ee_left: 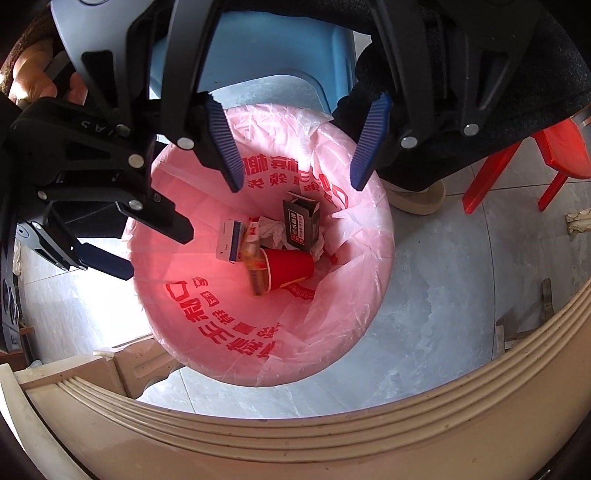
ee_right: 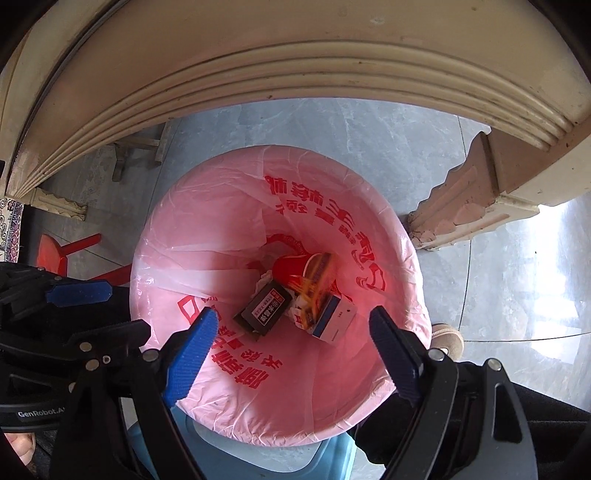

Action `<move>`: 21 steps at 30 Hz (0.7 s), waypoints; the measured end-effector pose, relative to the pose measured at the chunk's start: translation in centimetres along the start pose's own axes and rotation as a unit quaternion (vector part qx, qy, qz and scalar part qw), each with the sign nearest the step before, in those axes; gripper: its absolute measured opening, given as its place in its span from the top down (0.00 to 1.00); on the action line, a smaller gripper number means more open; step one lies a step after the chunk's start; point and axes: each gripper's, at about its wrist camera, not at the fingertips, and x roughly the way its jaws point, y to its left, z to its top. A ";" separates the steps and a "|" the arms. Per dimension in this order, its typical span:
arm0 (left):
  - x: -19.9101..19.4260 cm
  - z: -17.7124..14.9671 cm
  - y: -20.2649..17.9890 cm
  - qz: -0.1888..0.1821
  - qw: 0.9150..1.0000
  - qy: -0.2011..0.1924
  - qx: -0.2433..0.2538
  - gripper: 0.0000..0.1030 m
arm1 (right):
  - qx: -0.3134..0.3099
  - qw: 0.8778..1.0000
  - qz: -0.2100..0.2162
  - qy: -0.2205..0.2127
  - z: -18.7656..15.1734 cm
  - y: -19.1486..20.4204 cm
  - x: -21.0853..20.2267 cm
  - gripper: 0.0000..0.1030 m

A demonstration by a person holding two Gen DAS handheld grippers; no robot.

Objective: Collect trash
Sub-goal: 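Open the left gripper to drop the black box while the right gripper drops the card box, then raise both open grippers back toward the medicine box and snack bar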

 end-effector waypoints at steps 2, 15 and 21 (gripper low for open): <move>0.0 -0.1 -0.1 0.003 1.000 -0.001 0.002 0.42 | 0.000 1.000 -0.001 0.000 -0.1 0.0 -0.1 0.20; -3.4 -2.0 -0.2 0.018 1.000 -0.007 0.001 0.40 | -0.015 1.000 0.004 -0.021 -0.6 0.4 -4.2 0.20; -10.9 -3.8 1.8 0.020 0.999 -0.032 -0.029 0.35 | -0.070 0.996 0.015 -0.050 0.1 1.6 -11.9 0.20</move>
